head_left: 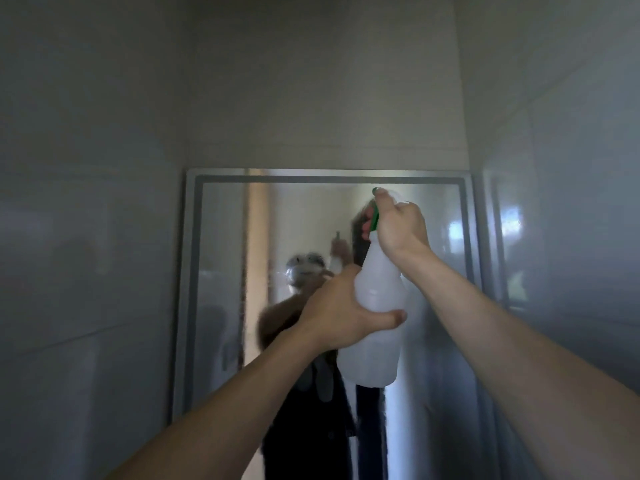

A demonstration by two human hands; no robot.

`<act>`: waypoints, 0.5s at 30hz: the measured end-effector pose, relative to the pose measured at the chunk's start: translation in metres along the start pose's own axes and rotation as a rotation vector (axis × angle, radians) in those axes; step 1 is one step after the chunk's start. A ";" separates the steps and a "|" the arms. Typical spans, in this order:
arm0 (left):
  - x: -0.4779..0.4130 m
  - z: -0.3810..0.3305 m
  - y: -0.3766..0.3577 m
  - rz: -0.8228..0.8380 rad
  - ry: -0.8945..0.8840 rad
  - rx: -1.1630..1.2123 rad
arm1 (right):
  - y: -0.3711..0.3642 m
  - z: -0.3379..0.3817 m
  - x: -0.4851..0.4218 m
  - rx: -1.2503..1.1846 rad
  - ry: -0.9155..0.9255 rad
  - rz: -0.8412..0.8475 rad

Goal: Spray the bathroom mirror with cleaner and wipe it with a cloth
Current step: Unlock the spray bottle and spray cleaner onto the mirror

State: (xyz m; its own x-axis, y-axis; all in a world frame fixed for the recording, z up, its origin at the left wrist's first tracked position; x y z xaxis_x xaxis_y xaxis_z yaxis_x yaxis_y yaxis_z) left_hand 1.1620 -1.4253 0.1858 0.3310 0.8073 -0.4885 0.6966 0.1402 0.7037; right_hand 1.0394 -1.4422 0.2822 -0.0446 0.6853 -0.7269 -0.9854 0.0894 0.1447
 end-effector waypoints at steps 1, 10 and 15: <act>-0.004 -0.001 -0.008 0.008 -0.014 0.014 | 0.006 -0.004 0.002 0.003 0.004 0.003; -0.042 -0.046 -0.130 0.272 -0.173 0.201 | 0.118 -0.059 0.043 0.079 -0.112 -0.082; -0.051 -0.067 -0.211 0.378 -0.186 0.220 | 0.182 -0.099 0.086 0.157 -0.218 -0.194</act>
State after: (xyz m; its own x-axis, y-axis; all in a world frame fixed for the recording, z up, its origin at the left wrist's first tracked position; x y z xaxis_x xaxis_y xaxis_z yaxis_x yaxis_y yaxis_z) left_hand 0.9559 -1.4575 0.0966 0.6818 0.6590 -0.3176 0.6170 -0.2848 0.7336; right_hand 0.8403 -1.4383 0.1793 0.1945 0.7814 -0.5930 -0.9340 0.3322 0.1314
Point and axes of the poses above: each hand's wrist, its own x-axis away from the middle knuckle, its own y-axis out of the back of the hand, z = x × y, the point moved 3 cm from there along -x, towards the middle knuckle, and after that the axes turned 15 degrees about z, right-handed, at the moved point
